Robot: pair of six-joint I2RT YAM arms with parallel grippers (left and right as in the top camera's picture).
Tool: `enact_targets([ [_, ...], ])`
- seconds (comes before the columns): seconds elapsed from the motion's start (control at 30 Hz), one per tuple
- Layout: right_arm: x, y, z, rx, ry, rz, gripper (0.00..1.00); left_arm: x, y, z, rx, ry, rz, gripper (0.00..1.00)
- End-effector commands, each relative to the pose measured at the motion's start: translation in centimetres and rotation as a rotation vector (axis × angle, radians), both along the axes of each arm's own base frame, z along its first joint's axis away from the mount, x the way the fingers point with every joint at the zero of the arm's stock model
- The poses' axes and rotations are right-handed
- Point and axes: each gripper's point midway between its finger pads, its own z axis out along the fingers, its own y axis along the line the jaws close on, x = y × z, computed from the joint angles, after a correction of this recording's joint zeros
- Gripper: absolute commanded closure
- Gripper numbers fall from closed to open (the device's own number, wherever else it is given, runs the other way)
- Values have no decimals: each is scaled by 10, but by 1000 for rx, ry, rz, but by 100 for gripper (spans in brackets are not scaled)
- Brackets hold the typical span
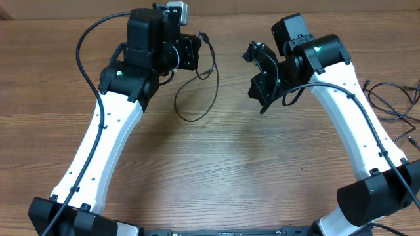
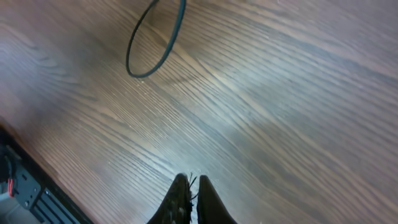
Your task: Untangle cables
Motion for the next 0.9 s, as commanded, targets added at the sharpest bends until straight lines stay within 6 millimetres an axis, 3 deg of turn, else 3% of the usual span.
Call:
enact_targets([
  [0.0,8,6,5,41,-38,19,95,-8,-8,-4,-24,36,-44,96],
  [0.1,21,13,12,77,-84,-3,75,-33,-38,8,-145,61,-250,96],
  [0.17,27,18,17,107,-116,5,70,-48,-53,18,-215,67,-365,96],
  [0.27,35,28,26,162,-160,25,56,-59,-60,24,-259,75,-437,96],
  [0.4,49,37,38,209,-238,38,55,-64,-63,26,-282,89,-464,96],
  [0.6,70,44,54,245,-352,46,57,-76,-69,32,-326,105,-534,96],
  [0.67,73,45,57,259,-360,28,71,-76,-69,32,-326,106,-534,96],
  [0.7,74,45,58,262,-356,19,88,-75,-68,32,-323,105,-529,96],
  [0.73,73,45,57,265,-343,8,96,-74,-67,31,-320,104,-522,96],
  [0.87,58,39,44,235,-258,2,96,-58,-59,23,-263,88,-428,96],
])
